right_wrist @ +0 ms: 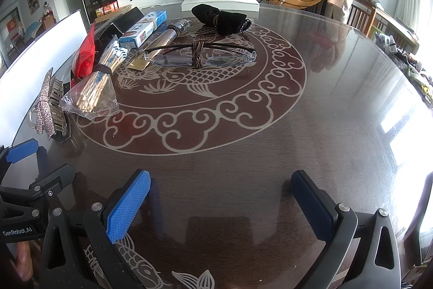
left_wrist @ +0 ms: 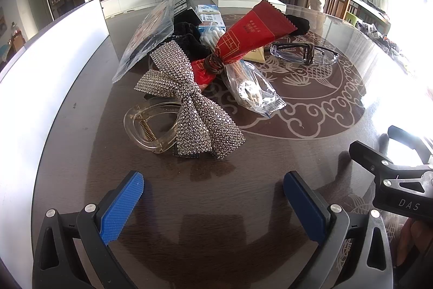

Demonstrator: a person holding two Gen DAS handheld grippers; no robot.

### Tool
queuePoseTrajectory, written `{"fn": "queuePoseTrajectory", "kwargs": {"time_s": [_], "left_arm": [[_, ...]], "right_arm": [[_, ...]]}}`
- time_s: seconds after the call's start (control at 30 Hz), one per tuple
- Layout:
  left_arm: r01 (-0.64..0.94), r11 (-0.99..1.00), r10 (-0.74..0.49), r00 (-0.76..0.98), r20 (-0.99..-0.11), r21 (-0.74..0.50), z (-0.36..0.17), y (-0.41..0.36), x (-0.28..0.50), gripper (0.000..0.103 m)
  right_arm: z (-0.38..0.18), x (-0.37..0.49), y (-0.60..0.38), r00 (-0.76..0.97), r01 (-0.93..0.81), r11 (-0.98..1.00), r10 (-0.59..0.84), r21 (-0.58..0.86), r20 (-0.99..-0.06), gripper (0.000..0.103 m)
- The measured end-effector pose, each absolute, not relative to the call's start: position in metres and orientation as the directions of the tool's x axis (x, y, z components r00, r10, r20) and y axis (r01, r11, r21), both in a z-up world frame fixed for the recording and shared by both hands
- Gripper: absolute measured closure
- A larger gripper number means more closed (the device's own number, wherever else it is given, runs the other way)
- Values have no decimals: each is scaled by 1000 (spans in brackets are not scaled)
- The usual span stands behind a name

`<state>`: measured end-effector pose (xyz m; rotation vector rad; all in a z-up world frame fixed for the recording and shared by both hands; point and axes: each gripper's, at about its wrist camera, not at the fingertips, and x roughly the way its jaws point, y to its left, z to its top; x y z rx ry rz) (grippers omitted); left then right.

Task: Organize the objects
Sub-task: 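Reach the left tool toward the rhinestone bow hair clip on the table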

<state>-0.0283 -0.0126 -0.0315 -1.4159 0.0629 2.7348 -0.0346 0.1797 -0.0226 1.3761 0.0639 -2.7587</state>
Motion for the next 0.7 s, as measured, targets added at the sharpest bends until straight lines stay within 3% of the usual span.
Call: {"fn": "queuePoseTrajectory", "kwargs": {"time_s": [0.37,0.7], "left_arm": [[-73,-997,40,-572,-819,3,-32,-14,-33,0],[-43,-999,22,-582,-813,4,-33,-16,-82,0]], "right_arm": [[-23,-35,180,-601,68,-998,-31,-12,-799,0],[-23,-34,180,-601,66,-998,-31,-12,-799,0]]}}
